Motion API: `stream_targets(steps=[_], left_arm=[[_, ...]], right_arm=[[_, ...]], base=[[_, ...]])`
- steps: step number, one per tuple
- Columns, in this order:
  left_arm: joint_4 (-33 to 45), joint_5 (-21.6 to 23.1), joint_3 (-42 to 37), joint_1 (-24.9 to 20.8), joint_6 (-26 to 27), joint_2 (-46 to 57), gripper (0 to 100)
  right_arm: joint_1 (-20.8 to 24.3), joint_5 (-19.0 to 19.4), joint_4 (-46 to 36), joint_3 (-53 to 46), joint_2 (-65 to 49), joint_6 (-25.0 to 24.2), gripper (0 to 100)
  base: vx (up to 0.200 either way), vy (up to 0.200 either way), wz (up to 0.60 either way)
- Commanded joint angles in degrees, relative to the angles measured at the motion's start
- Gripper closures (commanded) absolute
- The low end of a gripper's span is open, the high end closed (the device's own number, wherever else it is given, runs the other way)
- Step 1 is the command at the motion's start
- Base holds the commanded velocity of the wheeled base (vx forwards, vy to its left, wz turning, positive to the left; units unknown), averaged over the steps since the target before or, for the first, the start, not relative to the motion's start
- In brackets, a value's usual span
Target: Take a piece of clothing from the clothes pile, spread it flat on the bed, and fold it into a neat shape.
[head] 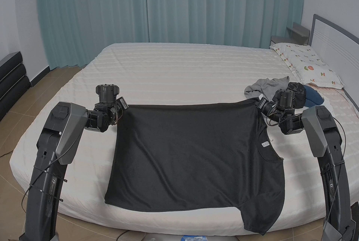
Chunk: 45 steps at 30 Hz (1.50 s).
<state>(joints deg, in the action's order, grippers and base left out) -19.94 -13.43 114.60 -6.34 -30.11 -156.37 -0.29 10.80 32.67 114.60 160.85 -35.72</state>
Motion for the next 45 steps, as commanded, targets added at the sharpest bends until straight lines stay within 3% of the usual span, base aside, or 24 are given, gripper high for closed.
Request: stream_targets(steps=[1,6,13,20,23,25,26,27,30,38,41,45], left_arm=[[-0.1,0.0,0.0,-0.3,0.1,-2.4,0],[-0.3,-0.1,0.0,-0.4,0.1,-2.5,0],[2.2,-1.4,-0.6,-0.2,-0.4,0.8,0],[5.5,0.9,-17.9,-0.7,-9.1,17.0,0],[5.2,4.0,-29.0,-2.2,-12.5,25.0,0],[5.2,4.0,-29.0,-2.2,-12.5,25.0,0],[5.1,9.7,-37.7,-3.2,-17.1,30.9,0],[5.1,11.6,-41.4,-4.0,-19.5,33.3,0],[5.1,12.9,-48.6,-5.6,-22.1,37.6,0],[4.1,13.1,-65.2,-9.7,-23.0,45.8,0],[-1.1,13.7,-72.8,-12.3,-23.4,47.4,0],[-8.2,13.9,-79.8,-13.7,-26.5,47.4,0]], right_arm=[[0.0,0.0,-0.2,0.0,1.5,0.1,0],[-0.1,-0.2,-0.8,0.0,0.5,-0.1,0],[-2.3,0.2,-0.5,-8.7,-7.4,-0.7,0],[-4.2,3.4,0.5,-35.9,-24.1,-2.2,0],[-4.5,7.6,1.9,-49.6,-33.8,-6.6,0],[-4.5,7.6,1.9,-49.6,-33.8,-6.6,0],[-4.5,10.3,4.2,-60.3,-39.4,-7.0,0],[-4.3,10.6,5.6,-65.0,-41.2,-7.3,0],[-4.0,10.7,9.3,-73.6,-44.3,-7.4,0],[-3.1,11.2,16.2,-90.4,-51.5,-7.5,0],[-3.0,13.6,20.0,-95.2,-50.9,-7.1,0],[-3.5,14.1,24.2,-97.5,-50.6,-7.4,0]], base=[[0.000,0.000,0.00],[0.000,0.000,0.00],[0.000,0.000,0.00],[0.000,0.000,0.00],[0.000,0.000,0.00],[0.000,0.000,0.00],[0.000,0.000,0.00],[0.000,0.000,0.00],[0.000,0.000,0.00],[0.000,0.000,0.00],[0.000,0.000,0.00],[-0.150,0.000,0.00]])
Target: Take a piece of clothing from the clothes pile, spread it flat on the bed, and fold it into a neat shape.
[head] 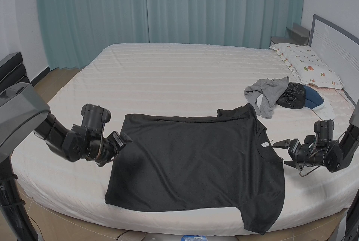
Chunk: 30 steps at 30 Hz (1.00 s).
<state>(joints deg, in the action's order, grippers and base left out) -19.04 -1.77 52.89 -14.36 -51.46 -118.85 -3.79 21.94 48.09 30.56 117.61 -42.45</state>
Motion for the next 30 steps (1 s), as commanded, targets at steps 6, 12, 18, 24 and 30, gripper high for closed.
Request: stream_targets(steps=[6,12,18,24,30], left_arm=[[-17.7,4.0,-24.9,-5.0,-5.8,8.7,0],[-23.1,4.1,-26.6,-4.7,-8.5,5.1,0],[-23.7,4.5,-27.1,-5.2,-9.4,5.3,0],[-23.6,4.4,-27.6,-5.2,-9.5,5.5,0],[-23.7,3.8,-28.5,-4.5,-9.4,5.7,0]], right_arm=[[0.0,3.8,9.1,-14.0,-5.6,-0.6,0],[0.1,3.8,9.2,-14.0,-4.1,-0.6,0],[0.5,3.7,9.2,-14.1,-3.8,-0.2,0],[0.5,3.7,9.1,-14.3,-3.9,0.0,0],[0.6,3.7,9.1,-14.6,-3.8,0.2,0]], base=[[-0.067,0.000,0.00],[0.000,0.000,0.00],[0.000,-0.133,0.00],[0.000,-0.200,0.00],[0.000,-0.067,0.00]])
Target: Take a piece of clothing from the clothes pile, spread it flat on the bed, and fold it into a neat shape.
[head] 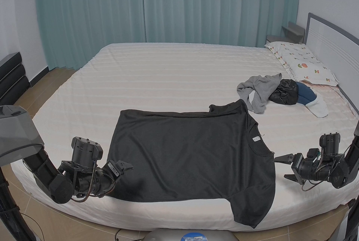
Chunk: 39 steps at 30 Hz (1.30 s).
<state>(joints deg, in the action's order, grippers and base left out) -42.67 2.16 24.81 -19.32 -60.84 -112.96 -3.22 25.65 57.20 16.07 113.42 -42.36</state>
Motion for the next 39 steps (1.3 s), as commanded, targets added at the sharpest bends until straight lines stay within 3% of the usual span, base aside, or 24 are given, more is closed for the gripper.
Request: stream_targets(steps=[1,9,19,30,39], left_arm=[[0.0,-0.1,-0.4,0.4,0.0,-0.2,0],[0.0,-0.3,-0.8,0.4,0.1,0.2,0],[0.1,-1.2,-2.0,0.7,0.5,1.0,0],[0.3,-1.4,-1.7,8.3,3.8,-1.2,0],[-0.2,-4.3,1.5,10.4,4.2,-9.5,0]], right_arm=[[0.1,0.0,0.0,-0.1,0.5,0.1,0],[0.4,0.0,0.0,-0.9,0.3,0.4,0],[1.7,0.0,0.0,-1.7,0.7,1.3,0],[1.7,0.0,-0.1,-1.7,0.8,1.3,0],[2.2,0.0,0.0,-1.7,1.6,1.3,0]], base=[[0.000,0.000,0.00],[0.000,0.000,0.00],[-0.200,0.000,0.00],[-0.018,0.000,0.00],[0.000,0.000,0.00]])
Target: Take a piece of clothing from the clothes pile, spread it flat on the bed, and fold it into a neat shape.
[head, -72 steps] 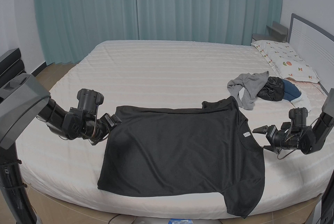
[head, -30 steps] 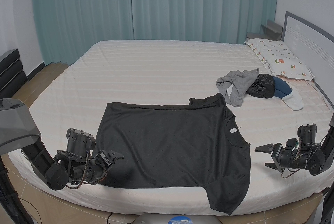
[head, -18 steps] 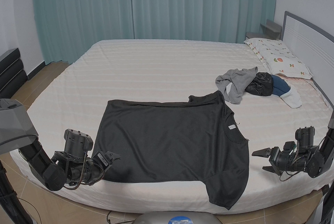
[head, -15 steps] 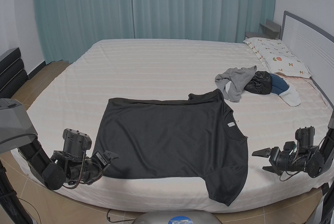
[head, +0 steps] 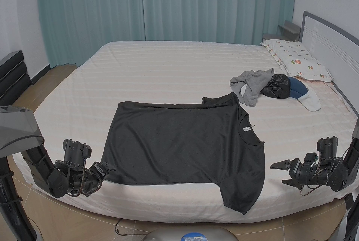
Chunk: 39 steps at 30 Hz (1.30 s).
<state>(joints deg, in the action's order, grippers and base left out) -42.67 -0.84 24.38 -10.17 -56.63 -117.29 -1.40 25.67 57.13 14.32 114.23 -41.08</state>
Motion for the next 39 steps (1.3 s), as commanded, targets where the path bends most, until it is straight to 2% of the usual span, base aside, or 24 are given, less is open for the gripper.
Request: stream_targets(steps=[1,7,15,16,28,31,39], left_arm=[[-0.2,-1.4,2.2,1.3,0.0,-5.6,0],[-1.0,-1.8,4.4,2.4,-0.1,-7.3,0],[-6.8,-1.9,4.8,2.9,1.3,-10.2,0],[-6.9,-1.9,4.8,2.9,1.4,-10.2,100],[-8.0,-5.4,1.6,2.9,2.9,-10.2,100],[-8.0,-5.8,0.9,3.0,4.5,-9.0,100],[-7.7,-5.9,0.7,2.9,4.6,-8.3,100]], right_arm=[[0.5,0.0,0.1,0.0,0.8,0.0,0],[0.8,0.0,0.1,0.1,0.9,0.0,0],[1.8,0.0,0.1,0.2,1.4,0.0,0],[1.9,0.0,0.1,0.2,1.4,0.0,0],[2.1,-0.2,0.2,0.3,2.1,0.2,0],[2.9,-0.1,0.1,0.3,2.1,0.2,0],[5.7,-0.6,1.1,2.5,7.2,2.1,0]], base=[[0.000,0.000,0.00],[0.000,0.000,0.00],[0.000,0.000,0.00],[0.000,0.000,0.00],[0.000,0.000,0.00],[0.000,0.000,0.00],[0.000,0.000,0.00]])
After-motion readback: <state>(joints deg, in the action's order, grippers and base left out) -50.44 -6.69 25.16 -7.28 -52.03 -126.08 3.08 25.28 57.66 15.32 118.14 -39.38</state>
